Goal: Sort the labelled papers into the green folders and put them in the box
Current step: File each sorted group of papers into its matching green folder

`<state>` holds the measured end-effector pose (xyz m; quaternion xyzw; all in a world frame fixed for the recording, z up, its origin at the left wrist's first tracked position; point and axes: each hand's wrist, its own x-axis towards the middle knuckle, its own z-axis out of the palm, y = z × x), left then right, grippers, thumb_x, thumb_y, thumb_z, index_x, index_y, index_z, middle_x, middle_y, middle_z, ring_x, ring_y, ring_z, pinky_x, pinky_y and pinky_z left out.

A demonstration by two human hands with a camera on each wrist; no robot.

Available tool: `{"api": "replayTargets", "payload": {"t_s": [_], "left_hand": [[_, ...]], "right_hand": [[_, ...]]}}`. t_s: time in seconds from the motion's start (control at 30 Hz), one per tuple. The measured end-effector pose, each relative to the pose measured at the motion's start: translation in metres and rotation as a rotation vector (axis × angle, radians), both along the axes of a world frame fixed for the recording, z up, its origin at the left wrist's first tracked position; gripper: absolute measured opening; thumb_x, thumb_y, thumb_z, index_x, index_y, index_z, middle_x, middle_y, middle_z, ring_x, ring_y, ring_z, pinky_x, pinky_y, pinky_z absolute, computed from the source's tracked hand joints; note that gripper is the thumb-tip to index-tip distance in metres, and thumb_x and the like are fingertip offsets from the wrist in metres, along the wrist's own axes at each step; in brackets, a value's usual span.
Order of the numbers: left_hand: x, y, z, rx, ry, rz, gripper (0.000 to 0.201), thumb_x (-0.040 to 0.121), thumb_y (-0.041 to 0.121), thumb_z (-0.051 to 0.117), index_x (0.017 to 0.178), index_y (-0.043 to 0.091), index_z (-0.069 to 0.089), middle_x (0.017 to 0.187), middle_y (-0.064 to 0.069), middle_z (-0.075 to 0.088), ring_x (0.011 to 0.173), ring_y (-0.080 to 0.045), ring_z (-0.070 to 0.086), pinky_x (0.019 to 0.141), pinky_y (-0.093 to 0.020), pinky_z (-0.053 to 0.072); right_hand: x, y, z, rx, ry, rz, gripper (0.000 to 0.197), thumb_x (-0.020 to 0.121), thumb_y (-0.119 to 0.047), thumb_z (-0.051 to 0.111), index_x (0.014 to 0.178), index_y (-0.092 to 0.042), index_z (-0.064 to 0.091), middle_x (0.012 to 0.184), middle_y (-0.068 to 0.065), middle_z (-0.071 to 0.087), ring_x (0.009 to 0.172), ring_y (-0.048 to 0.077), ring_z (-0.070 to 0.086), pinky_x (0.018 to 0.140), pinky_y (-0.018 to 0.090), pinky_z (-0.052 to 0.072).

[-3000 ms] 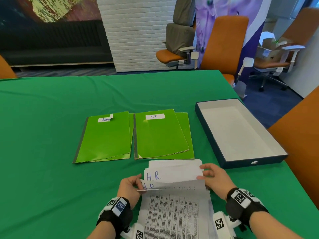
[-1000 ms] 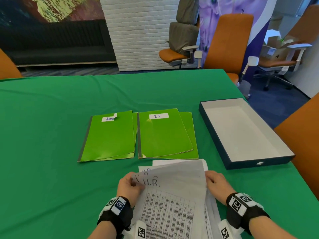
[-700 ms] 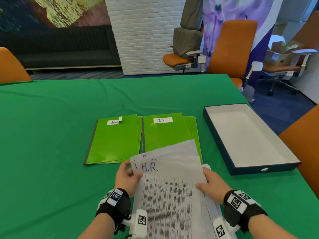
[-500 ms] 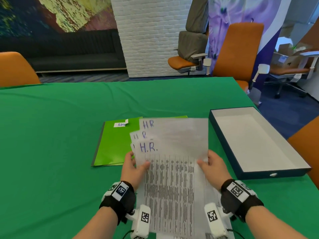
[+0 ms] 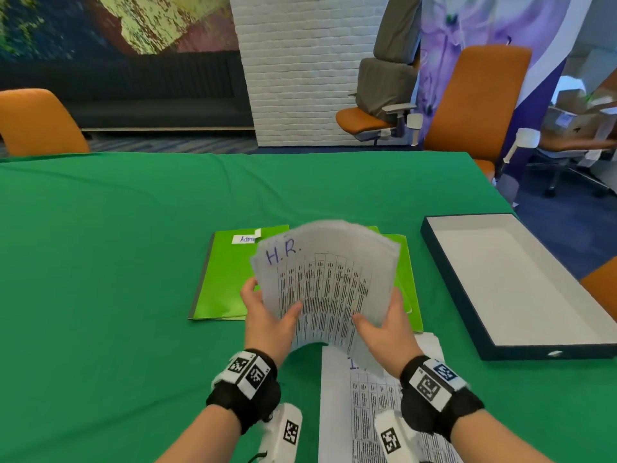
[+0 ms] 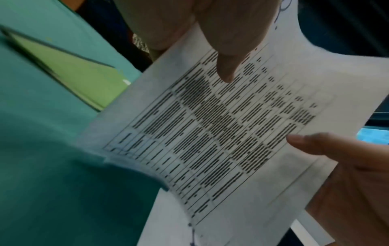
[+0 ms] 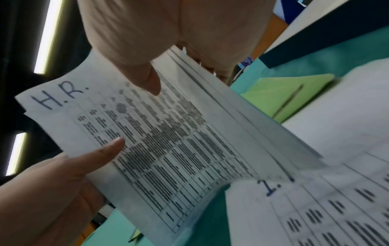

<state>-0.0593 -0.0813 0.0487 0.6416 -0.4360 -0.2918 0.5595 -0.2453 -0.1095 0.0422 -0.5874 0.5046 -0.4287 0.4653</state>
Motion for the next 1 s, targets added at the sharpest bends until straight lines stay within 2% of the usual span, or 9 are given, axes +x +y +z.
{"api": "replayTargets", "payload": {"t_s": [0.13, 0.3, 0.4, 0.5, 0.6, 0.67, 0.8, 0.9, 1.0], "left_hand": [[0.006, 0.007, -0.019, 0.139, 0.039, -0.047, 0.07, 0.075, -0.003, 0.071, 0.129, 0.009, 0.027, 0.105, 0.008, 0.053, 0.101, -0.012, 0.055, 0.099, -0.031, 0.042], [0.018, -0.001, -0.026, 0.162, 0.146, -0.027, 0.067, 0.075, -0.002, 0.071, 0.122, 0.014, 0.026, 0.107, 0.006, 0.056, 0.099, -0.01, 0.056, 0.094, -0.028, 0.04], [0.015, -0.009, -0.026, 0.216, 0.103, -0.141, 0.061, 0.081, -0.003, 0.065, 0.122, 0.016, 0.024, 0.112, 0.003, 0.054, 0.097, -0.007, 0.056, 0.095, -0.027, 0.04], [0.015, -0.017, -0.026, 0.245, 0.1, -0.161, 0.052, 0.087, -0.006, 0.055, 0.124, 0.013, 0.024, 0.116, -0.004, 0.054, 0.099, -0.015, 0.057, 0.095, -0.029, 0.042], [0.027, -0.027, -0.029, 0.281, 0.088, -0.211, 0.05, 0.088, 0.008, 0.06, 0.124, 0.014, 0.025, 0.113, -0.001, 0.055, 0.091, -0.01, 0.058, 0.085, -0.026, 0.048], [0.043, -0.036, -0.037, 0.318, -0.028, -0.199, 0.054, 0.086, 0.022, 0.064, 0.126, 0.018, 0.027, 0.119, -0.005, 0.054, 0.095, -0.013, 0.057, 0.08, -0.026, 0.049], [0.09, -0.053, -0.064, 0.554, -0.652, -0.161, 0.066, 0.084, 0.043, 0.062, 0.138, 0.018, 0.034, 0.147, -0.004, 0.035, 0.132, -0.024, 0.037, 0.109, -0.039, 0.034], [0.114, -0.061, -0.079, 0.765, -1.003, -0.274, 0.078, 0.082, 0.055, 0.057, 0.145, 0.027, 0.021, 0.158, 0.0, 0.006, 0.144, -0.029, 0.013, 0.116, -0.049, 0.018], [0.121, -0.073, -0.083, 0.809, -1.174, -0.37, 0.082, 0.083, 0.055, 0.055, 0.147, 0.03, 0.011, 0.159, 0.002, -0.005, 0.145, -0.031, 0.001, 0.116, -0.053, 0.01]], "right_hand": [[-0.001, 0.002, -0.016, 0.084, 0.033, 0.01, 0.054, 0.081, 0.004, 0.063, 0.116, -0.025, 0.033, 0.104, -0.011, 0.053, 0.095, 0.002, 0.054, 0.074, 0.011, 0.042], [-0.001, -0.002, -0.021, 0.112, 0.021, 0.0, 0.061, 0.079, 0.015, 0.055, 0.118, -0.024, 0.029, 0.105, -0.01, 0.054, 0.097, 0.002, 0.053, 0.086, 0.022, 0.043], [0.005, -0.011, -0.025, 0.126, 0.097, 0.028, 0.058, 0.08, 0.01, 0.056, 0.119, -0.022, 0.028, 0.104, -0.006, 0.056, 0.095, 0.007, 0.058, 0.082, 0.024, 0.048], [0.008, -0.022, -0.036, 0.168, 0.16, -0.033, 0.047, 0.087, 0.003, 0.053, 0.126, -0.016, 0.035, 0.117, 0.001, 0.058, 0.109, 0.02, 0.057, 0.095, 0.03, 0.044], [0.006, -0.033, -0.041, 0.184, 0.266, -0.101, 0.04, 0.092, -0.005, 0.051, 0.132, -0.01, 0.045, 0.13, 0.006, 0.057, 0.12, 0.024, 0.053, 0.101, 0.035, 0.042], [0.003, -0.042, -0.038, 0.183, 0.309, -0.165, 0.036, 0.093, -0.004, 0.05, 0.129, -0.007, 0.048, 0.128, 0.009, 0.058, 0.118, 0.026, 0.055, 0.099, 0.038, 0.044], [-0.001, -0.06, -0.033, 0.183, 0.347, -0.267, 0.033, 0.093, -0.001, 0.045, 0.124, -0.009, 0.05, 0.12, 0.011, 0.06, 0.104, 0.027, 0.057, 0.093, 0.037, 0.045], [0.002, -0.069, -0.038, 0.203, 0.354, -0.288, 0.033, 0.093, 0.001, 0.042, 0.124, -0.009, 0.049, 0.115, 0.01, 0.059, 0.094, 0.023, 0.054, 0.089, 0.036, 0.046], [0.002, -0.074, -0.045, 0.199, 0.373, -0.332, 0.03, 0.093, 0.001, 0.04, 0.12, -0.007, 0.05, 0.112, 0.011, 0.06, 0.088, 0.023, 0.053, 0.082, 0.031, 0.046]]}}
